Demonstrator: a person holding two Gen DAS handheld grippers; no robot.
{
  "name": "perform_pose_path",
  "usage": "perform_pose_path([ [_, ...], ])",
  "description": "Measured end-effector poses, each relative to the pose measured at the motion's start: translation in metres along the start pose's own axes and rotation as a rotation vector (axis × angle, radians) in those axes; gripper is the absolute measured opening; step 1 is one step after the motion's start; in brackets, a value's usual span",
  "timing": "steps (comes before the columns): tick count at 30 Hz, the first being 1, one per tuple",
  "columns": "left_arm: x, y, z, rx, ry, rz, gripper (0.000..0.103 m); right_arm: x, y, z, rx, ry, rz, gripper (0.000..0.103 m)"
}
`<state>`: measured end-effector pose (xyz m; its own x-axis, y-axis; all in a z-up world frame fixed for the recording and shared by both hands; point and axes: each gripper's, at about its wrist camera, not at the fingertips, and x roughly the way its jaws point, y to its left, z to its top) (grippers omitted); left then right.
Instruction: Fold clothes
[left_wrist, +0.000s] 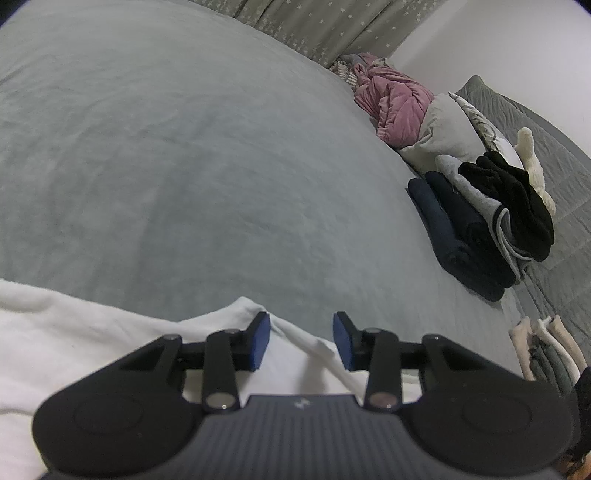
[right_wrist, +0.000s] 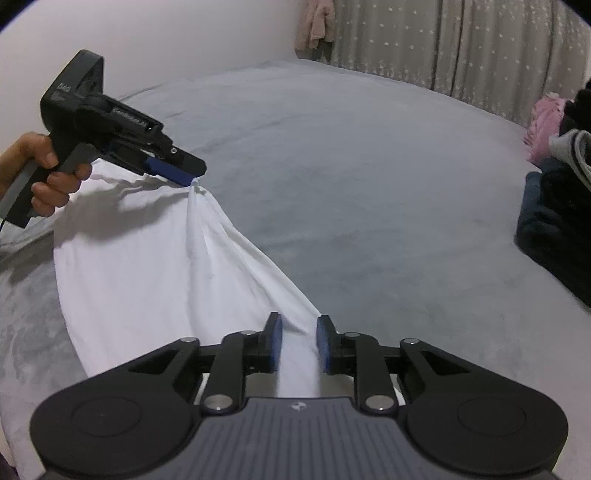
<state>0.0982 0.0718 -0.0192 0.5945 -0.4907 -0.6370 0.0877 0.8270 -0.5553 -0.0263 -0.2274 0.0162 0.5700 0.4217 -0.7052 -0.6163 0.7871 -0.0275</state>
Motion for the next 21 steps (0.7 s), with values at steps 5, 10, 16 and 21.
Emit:
perform_pose_path([
  [5,0.000,0.001,0.000,-0.001,-0.007,0.002,0.035,-0.013,-0.002,0.005,0.011,-0.065,-0.085,0.001],
  [10,0.003,-0.001,-0.002,0.014,-0.005,0.014,0.035,0.006,-0.006,0.001,0.026,0.002,-0.123,0.001],
  [16,0.002,-0.004,-0.002,0.018,-0.006,0.023,0.036,0.011,-0.001,0.001,0.018,0.009,-0.153,0.003],
  [21,-0.006,-0.013,-0.004,0.055,-0.019,0.038,0.044,0.003,0.007,0.000,0.009,0.005,-0.183,0.021],
])
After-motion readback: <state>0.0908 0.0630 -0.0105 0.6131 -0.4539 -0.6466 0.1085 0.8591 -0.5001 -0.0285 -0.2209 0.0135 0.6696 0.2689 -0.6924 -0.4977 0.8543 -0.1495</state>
